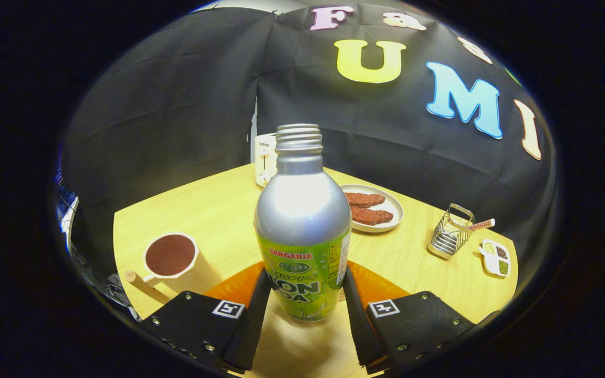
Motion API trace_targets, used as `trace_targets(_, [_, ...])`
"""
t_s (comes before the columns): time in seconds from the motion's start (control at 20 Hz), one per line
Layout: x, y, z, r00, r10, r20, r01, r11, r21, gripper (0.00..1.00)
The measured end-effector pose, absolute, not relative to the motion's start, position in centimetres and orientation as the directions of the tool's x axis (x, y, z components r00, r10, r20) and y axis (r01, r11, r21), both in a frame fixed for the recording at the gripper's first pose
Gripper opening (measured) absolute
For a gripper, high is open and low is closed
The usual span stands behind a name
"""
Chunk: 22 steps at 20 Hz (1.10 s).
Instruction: Take the bottle from table, then pour the juice into the cup, finally place the bottle on the coaster
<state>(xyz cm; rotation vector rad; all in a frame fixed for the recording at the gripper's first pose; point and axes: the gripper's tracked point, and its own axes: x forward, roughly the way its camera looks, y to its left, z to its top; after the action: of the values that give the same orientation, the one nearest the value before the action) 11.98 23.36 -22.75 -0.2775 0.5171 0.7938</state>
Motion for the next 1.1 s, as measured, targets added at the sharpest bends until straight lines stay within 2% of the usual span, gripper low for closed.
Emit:
trace_targets(0.6, [17.3, 24.5, -24.9, 0.665, 0.569, -0.484, -0.672, 0.739, -0.055, 0.73])
trace_targets(1.1, [18.8, 24.7, -26.4, 0.683, 0.556, -0.474, -0.648, 0.761, -0.041, 0.78])
